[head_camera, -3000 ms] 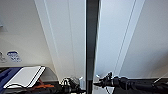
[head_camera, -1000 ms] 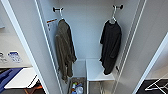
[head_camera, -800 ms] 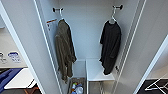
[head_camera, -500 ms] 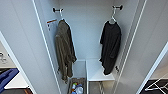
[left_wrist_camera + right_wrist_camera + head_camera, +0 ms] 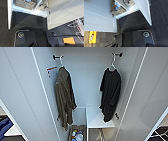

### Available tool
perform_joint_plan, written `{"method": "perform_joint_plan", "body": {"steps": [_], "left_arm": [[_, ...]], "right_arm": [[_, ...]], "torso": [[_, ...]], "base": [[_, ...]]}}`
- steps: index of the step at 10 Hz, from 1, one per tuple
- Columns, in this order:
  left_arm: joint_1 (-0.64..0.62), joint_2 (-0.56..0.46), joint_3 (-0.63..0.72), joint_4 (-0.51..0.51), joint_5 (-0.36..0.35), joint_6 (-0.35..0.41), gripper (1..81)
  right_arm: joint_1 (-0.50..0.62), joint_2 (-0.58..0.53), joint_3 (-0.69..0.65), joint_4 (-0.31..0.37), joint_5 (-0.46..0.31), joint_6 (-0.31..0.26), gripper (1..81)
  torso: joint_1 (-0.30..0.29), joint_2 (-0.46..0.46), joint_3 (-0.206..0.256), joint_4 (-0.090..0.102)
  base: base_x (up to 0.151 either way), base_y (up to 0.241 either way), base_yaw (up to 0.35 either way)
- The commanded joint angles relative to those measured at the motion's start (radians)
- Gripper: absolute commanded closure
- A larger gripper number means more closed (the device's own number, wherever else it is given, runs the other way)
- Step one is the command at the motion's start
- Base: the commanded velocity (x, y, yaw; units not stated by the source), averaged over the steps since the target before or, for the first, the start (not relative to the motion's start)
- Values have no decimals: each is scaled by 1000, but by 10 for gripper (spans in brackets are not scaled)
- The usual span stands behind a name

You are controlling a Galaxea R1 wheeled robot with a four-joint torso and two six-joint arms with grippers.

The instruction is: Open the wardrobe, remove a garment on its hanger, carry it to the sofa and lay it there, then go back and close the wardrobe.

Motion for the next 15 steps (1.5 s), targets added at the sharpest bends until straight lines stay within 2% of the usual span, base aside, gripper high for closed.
{"method": "perform_joint_plan", "body": {"steps": [1,5,7,9,11,13,15], "left_arm": [[41,175,-244,-21,117,4,10],[64,352,-497,-12,196,5,10],[70,406,-570,-12,236,13,10],[70,448,-617,-14,298,15,10],[70,498,-694,-14,312,16,10],[70,549,-753,-12,344,16,10],[68,574,-792,-14,344,16,10]], "right_arm": [[-90,145,-160,10,-27,2,10],[-170,333,-408,-9,-36,-14,10],[-205,411,-503,-69,-39,-12,10],[-235,510,-625,-85,-59,-14,10],[-264,623,-766,-126,-92,-14,10],[-284,732,-915,-128,-95,-15,10],[-291,789,-995,-128,-95,-15,10]], "torso": [[0,0,0,0],[-1,0,1,0],[-2,-1,1,0],[-2,-2,2,0],[-2,-2,2,0],[-3,-2,2,0],[-3,-3,2,0]], "base": [[0,0,0],[0,0,0],[0,0,0],[0,0,0],[0,0,0],[0,0,0],[0,0,0]]}}
